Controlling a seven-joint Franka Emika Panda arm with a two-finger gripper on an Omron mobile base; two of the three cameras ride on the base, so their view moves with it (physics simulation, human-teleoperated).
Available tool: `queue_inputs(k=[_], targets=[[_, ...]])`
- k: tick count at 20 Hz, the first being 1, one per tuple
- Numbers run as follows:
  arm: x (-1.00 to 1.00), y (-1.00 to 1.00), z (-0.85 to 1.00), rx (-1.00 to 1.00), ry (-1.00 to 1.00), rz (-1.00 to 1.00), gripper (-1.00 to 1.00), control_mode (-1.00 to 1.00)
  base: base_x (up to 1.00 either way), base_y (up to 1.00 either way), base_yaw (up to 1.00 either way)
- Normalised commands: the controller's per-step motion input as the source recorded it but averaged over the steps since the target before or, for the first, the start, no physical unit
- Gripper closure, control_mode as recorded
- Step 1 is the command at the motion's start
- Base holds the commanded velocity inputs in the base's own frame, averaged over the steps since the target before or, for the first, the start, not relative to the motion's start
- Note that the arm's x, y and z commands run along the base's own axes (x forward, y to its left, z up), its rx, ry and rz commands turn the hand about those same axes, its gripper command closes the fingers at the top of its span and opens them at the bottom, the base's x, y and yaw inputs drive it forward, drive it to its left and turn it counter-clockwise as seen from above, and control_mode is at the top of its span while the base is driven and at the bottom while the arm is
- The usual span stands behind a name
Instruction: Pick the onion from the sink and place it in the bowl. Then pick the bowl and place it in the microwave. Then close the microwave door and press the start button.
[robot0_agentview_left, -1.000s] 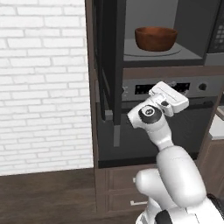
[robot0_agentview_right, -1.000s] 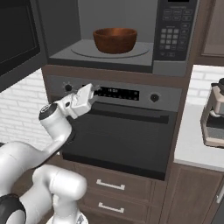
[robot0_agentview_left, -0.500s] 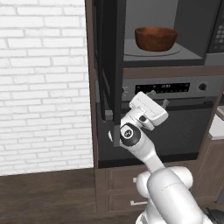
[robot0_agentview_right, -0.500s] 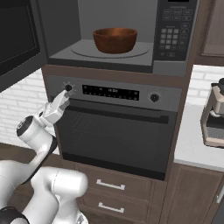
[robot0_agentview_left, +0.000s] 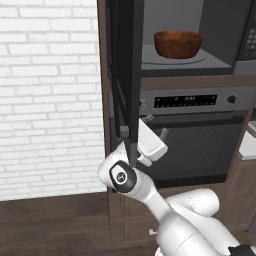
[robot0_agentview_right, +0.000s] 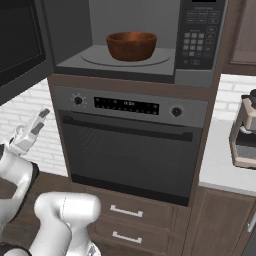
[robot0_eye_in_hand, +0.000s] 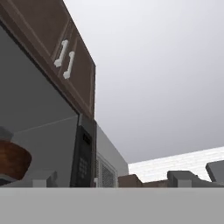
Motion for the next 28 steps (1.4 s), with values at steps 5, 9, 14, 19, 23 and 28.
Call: queue_inputs(k=[5, 9, 14, 19, 23, 28], targets=[[-0.28, 0.79, 0.03, -0.01, -0.09, 0.0, -1.0, -1.0, 0.0, 0.0, 0.0], [-0.41, 0.5, 0.26, 0.0, -0.19, 0.0, -1.0, -1.0, 0.0, 0.0, 0.0], [-0.54, 0.27, 0.46, 0.0, -0.23, 0.0, -1.0, -1.0, 0.0, 0.0, 0.0], [-0.45, 0.12, 0.56, 0.0, -0.24, 0.0, -1.0, -1.0, 0.0, 0.0, 0.0], [-0.46, 0.0, 0.45, 0.0, -0.24, 0.0, -1.0, -1.0, 0.0, 0.0, 0.0], [-0.07, 0.43, -0.22, 0.0, -0.06, 0.13, -1.0, -1.0, 0.0, 0.0, 0.0]])
